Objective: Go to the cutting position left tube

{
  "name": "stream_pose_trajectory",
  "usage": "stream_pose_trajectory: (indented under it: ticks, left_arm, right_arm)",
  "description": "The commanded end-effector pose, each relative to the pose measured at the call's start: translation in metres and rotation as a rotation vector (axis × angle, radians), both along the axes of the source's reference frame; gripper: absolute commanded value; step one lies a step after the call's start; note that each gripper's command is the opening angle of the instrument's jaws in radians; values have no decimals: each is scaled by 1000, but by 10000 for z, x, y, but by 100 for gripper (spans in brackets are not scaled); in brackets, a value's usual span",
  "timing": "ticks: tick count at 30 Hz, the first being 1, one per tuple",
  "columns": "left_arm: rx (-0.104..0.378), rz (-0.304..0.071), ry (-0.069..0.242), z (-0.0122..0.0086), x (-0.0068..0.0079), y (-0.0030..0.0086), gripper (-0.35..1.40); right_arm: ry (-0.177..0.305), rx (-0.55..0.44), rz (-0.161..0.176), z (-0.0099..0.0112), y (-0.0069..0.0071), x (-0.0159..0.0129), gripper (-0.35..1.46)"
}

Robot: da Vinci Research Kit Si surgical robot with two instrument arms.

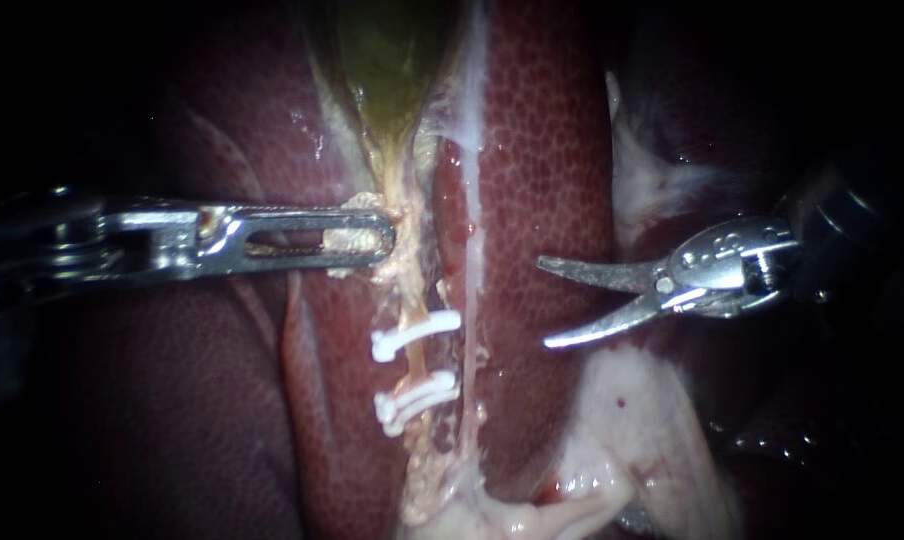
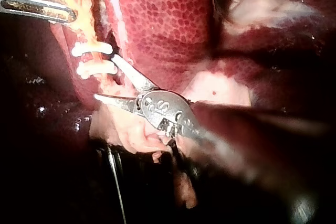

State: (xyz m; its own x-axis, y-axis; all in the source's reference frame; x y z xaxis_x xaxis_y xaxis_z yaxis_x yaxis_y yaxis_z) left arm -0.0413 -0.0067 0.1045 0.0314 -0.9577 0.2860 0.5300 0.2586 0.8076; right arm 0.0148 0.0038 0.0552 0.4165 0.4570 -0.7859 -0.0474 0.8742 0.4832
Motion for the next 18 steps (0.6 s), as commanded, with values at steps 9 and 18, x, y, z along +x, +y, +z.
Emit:
stream_pose_trajectory:
  ticks: [9,18]
  left_arm:
    - [-1,-1,-5,-5,4,-1,-35]
    - [-11,-35,-39,-33,28,17,-35]
  right_arm:
    - [0,-2,0,2,-3,1,143]
    - [1,-3,-2,3,-6,2,143]
